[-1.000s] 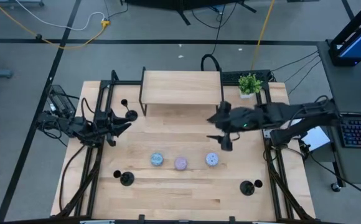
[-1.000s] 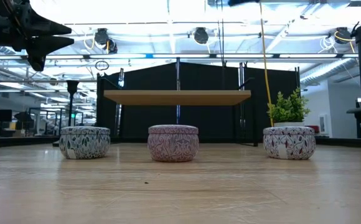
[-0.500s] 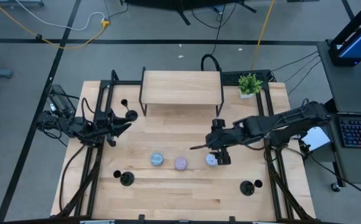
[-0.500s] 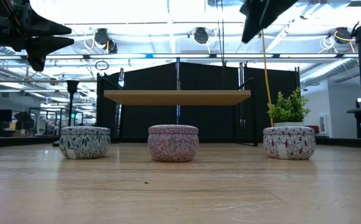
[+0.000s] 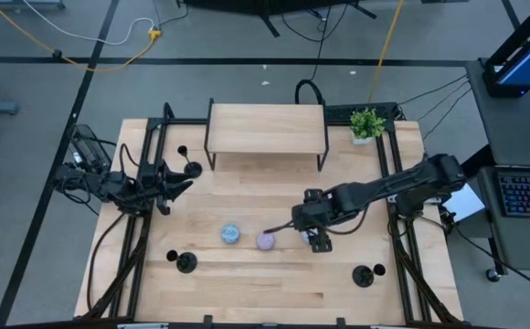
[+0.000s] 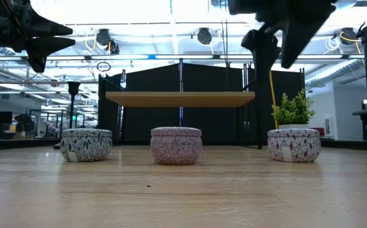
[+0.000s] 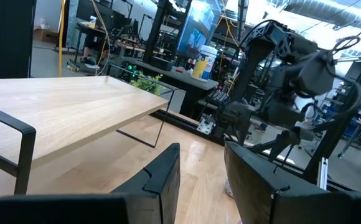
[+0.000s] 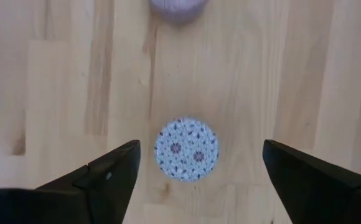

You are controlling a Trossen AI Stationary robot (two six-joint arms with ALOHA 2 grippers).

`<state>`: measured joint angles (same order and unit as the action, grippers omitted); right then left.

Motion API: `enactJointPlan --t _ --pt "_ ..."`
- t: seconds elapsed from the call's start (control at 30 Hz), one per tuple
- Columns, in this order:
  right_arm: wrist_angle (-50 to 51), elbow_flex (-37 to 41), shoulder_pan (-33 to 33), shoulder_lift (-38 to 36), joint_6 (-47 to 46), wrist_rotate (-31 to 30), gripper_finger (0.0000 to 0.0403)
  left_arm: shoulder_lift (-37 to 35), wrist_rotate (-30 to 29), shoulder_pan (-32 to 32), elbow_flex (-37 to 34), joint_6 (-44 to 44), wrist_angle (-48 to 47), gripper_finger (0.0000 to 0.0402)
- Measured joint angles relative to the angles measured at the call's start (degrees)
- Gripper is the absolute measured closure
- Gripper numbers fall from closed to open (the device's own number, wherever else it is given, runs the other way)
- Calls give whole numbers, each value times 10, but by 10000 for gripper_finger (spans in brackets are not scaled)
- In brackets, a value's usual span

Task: Pick & Place candle stick holders
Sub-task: Put the white scented candle on the shelf

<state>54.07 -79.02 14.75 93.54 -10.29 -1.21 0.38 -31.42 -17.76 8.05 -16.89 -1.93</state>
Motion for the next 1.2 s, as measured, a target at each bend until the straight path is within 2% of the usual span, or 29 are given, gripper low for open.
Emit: enactJointPlan --t 0.3,0.5,0.83,1.2 --pt "6 0 0 34 -25 0 57 0 0 0 0 -1 0 272" --pt "1 31 0 40 -33 0 57 0 0 0 0 -1 0 272" --pt "-89 115 -1 40 -70 -1 57 0 0 0 0 2 0 272" --pt "-107 122 -1 40 -70 3 57 0 0 0 0 2 0 272"
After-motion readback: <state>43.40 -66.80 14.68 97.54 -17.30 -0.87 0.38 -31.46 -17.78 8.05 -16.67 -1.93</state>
